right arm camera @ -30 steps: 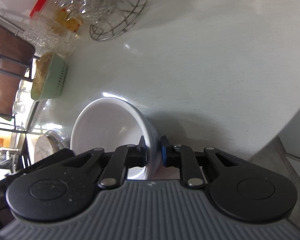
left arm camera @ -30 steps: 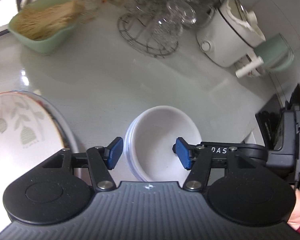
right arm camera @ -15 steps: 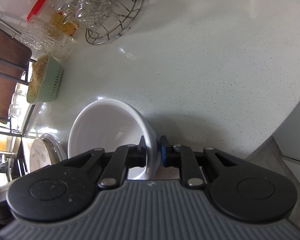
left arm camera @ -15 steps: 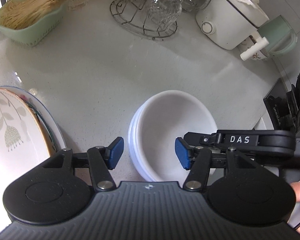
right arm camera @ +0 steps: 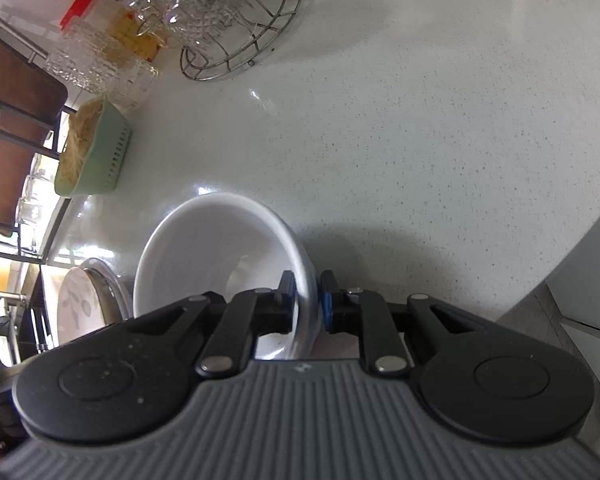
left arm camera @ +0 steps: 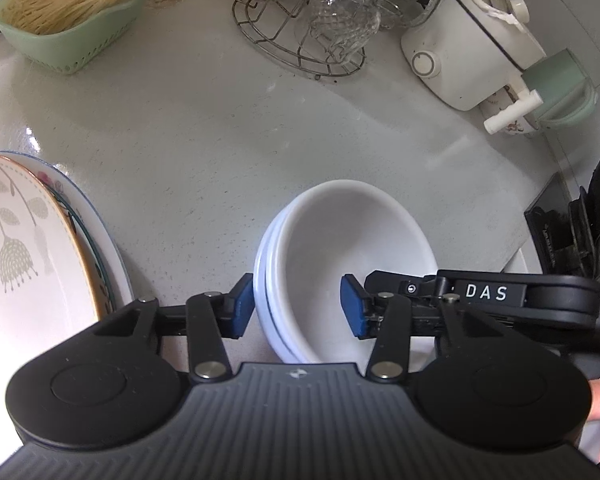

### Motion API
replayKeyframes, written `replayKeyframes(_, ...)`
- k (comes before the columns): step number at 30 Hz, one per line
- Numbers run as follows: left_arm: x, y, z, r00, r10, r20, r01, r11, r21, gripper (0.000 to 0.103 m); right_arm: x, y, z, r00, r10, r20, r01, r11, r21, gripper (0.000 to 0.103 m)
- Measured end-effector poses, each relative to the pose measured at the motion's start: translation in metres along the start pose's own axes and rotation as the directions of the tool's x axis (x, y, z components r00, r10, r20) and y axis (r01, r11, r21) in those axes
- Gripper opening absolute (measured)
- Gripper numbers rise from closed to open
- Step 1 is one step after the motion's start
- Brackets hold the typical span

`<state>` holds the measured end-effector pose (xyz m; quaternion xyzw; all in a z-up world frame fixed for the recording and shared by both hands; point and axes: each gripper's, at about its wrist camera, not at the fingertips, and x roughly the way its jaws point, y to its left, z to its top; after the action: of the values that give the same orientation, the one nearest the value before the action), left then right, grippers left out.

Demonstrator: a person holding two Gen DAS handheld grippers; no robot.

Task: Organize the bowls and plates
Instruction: 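Carry the bowl stack with the right gripper onto the floral plate stack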

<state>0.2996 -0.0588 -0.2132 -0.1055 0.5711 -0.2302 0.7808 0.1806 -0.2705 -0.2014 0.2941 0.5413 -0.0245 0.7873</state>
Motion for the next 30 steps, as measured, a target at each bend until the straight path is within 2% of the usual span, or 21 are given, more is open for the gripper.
replayKeyframes(14, -0.043, -0.016, 0.003, 0.999, -0.026, 0.036, 0.025, 0.999, 0.022, 0.052, -0.034, 0.011, -0.002, 0.998, 0.007, 0.059, -0.007, 1.0, 0.003, 0.017)
replayKeyframes(19, -0.061, -0.019, 0.006, 0.999, -0.012, 0.031, 0.012, 1.0, 0.023, 0.052, -0.046, 0.023, -0.005, 0.998, 0.012, 0.065, -0.011, 1.0, -0.014, 0.017)
replayKeyframes(30, -0.101, -0.012, 0.01, 0.996, -0.022, 0.087, 0.021, 1.0, 0.005, 0.052, -0.064, 0.047, -0.012, 0.996, 0.039, 0.083, -0.035, 0.999, -0.041, 0.017)
